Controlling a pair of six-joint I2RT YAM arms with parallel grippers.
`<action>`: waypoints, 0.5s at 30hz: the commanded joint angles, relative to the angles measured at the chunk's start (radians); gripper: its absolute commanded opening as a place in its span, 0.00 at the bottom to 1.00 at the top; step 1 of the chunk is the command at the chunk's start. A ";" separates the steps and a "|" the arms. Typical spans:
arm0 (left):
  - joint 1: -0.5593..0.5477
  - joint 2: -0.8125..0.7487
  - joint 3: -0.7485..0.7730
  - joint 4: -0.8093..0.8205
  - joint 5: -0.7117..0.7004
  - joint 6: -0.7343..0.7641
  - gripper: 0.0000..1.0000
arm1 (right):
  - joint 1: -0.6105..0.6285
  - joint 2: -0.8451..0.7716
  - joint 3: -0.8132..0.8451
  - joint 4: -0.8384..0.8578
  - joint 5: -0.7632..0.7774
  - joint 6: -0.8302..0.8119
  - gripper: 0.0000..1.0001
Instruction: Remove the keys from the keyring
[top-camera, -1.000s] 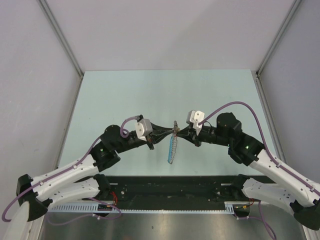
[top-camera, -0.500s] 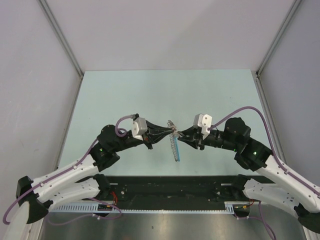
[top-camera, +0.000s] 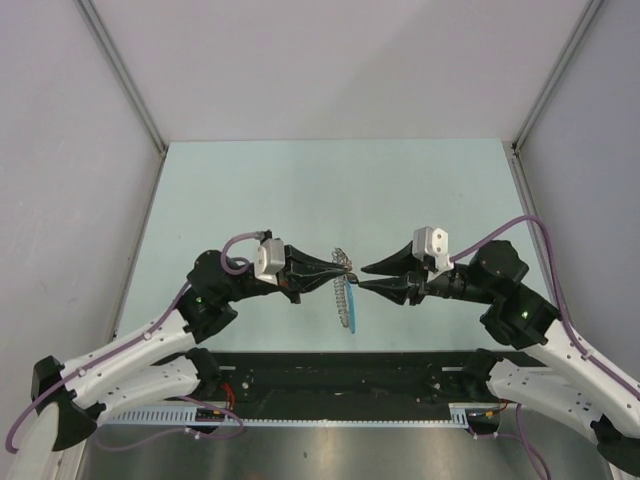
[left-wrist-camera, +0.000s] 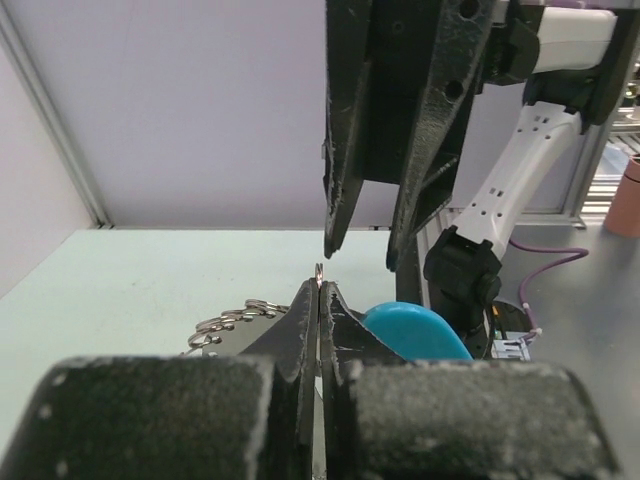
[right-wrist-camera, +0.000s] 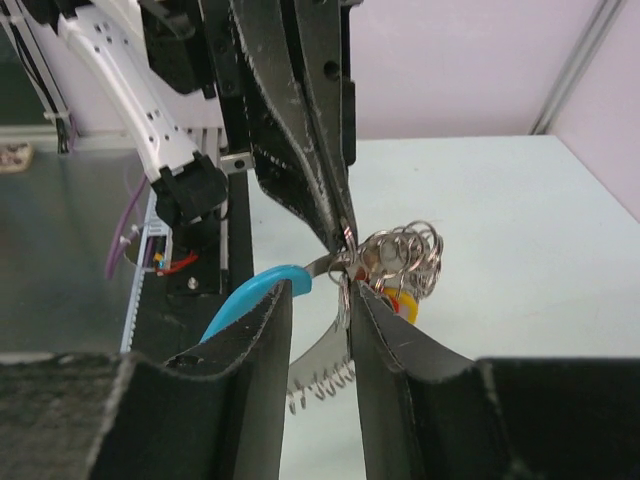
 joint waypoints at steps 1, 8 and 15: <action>0.016 -0.010 0.017 0.100 0.079 -0.034 0.01 | -0.004 -0.004 0.008 0.100 0.025 0.114 0.34; 0.082 0.062 0.018 0.255 0.228 -0.197 0.00 | -0.007 -0.003 -0.026 0.168 0.122 0.219 0.31; 0.169 0.162 0.000 0.575 0.334 -0.482 0.00 | -0.009 -0.075 -0.092 0.269 0.329 0.362 0.28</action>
